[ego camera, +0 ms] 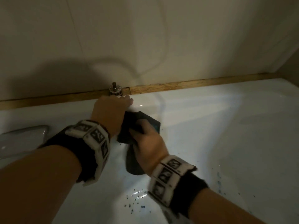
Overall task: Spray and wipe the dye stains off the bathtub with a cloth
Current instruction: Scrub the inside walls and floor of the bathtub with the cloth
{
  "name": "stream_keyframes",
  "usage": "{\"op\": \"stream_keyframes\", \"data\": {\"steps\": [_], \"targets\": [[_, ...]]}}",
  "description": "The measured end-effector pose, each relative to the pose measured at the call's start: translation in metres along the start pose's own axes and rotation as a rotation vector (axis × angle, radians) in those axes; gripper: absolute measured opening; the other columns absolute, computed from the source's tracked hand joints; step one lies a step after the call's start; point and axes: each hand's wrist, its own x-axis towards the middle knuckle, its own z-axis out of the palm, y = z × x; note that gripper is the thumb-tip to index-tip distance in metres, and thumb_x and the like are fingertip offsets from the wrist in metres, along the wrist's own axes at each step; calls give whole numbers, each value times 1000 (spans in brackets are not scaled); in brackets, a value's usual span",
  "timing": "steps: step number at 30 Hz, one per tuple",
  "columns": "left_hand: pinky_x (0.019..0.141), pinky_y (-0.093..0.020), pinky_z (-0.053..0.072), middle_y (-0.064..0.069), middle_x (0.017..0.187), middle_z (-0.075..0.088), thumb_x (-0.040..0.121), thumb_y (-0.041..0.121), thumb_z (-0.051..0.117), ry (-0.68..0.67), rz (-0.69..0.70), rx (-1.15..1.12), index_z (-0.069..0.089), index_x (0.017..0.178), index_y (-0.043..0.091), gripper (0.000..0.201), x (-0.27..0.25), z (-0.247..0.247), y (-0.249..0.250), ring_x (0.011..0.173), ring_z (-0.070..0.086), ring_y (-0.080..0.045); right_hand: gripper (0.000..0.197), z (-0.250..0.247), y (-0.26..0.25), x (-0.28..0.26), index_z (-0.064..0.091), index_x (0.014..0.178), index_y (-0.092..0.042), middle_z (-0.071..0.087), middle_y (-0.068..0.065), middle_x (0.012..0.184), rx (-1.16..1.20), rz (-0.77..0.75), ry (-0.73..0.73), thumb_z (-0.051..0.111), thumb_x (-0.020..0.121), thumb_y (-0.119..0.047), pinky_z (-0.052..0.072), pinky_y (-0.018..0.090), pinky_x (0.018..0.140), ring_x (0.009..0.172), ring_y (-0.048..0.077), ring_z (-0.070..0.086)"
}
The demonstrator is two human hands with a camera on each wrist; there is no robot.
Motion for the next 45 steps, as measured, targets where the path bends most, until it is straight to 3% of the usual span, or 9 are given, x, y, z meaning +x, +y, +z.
{"op": "stream_keyframes", "data": {"steps": [4,8,11,21,24,29,32,36,45], "targets": [[98,-48,38,-26,137,45,60,-12,76,190,157,79,47,131,-9,77,-27,39,0,122,50,-40,36,-62,54,-36,67,109,-6,60,16,116,-49,178,518,49,79,-13,37,23,83,95,23,55],[95,-54,34,-29,133,47,59,-1,82,242,211,96,50,126,-11,75,-29,49,-1,117,51,-44,32,-130,140,-41,57,120,2,55,25,122,139,840,752,44,93,-10,38,36,92,107,39,53],[93,-51,34,-27,132,49,49,12,89,189,207,76,53,125,-8,86,-27,46,0,115,54,-42,33,-161,178,-44,51,125,3,53,23,126,344,1026,781,39,98,-11,41,40,93,114,38,51],[87,-52,35,-26,123,57,20,16,94,180,103,69,62,115,-7,104,-22,43,14,106,60,-41,47,-126,179,35,34,140,-14,40,13,142,725,889,922,47,95,-20,32,37,107,126,27,42],[87,-51,35,-27,123,56,20,14,95,171,77,71,61,115,-7,104,-21,43,14,107,59,-43,37,-96,148,30,41,128,-20,53,-3,121,792,747,1056,53,94,-29,38,21,91,109,13,51],[87,-50,37,-29,124,55,22,13,95,88,45,111,60,117,-8,104,-16,39,19,108,58,-44,29,-59,101,4,42,120,-31,52,-5,112,713,533,726,47,96,-16,39,6,72,111,16,52],[109,-34,19,-19,152,19,67,20,82,73,29,77,25,145,3,98,-17,30,29,139,27,-32,39,-40,86,-21,43,127,-25,46,-24,105,636,474,438,46,95,-4,36,-9,70,98,-5,54],[102,-39,31,-23,137,47,50,-7,84,117,74,91,50,130,-4,87,-49,32,16,122,51,-36,66,-30,65,-27,21,147,-20,12,5,149,319,494,265,49,91,-1,19,18,109,134,20,30],[110,-31,20,-19,141,42,53,-25,51,143,-29,-18,41,136,-3,87,-140,82,-64,129,40,-29,73,41,16,-16,11,149,-19,-4,14,150,62,394,374,49,90,-2,27,34,113,133,34,33]]}}
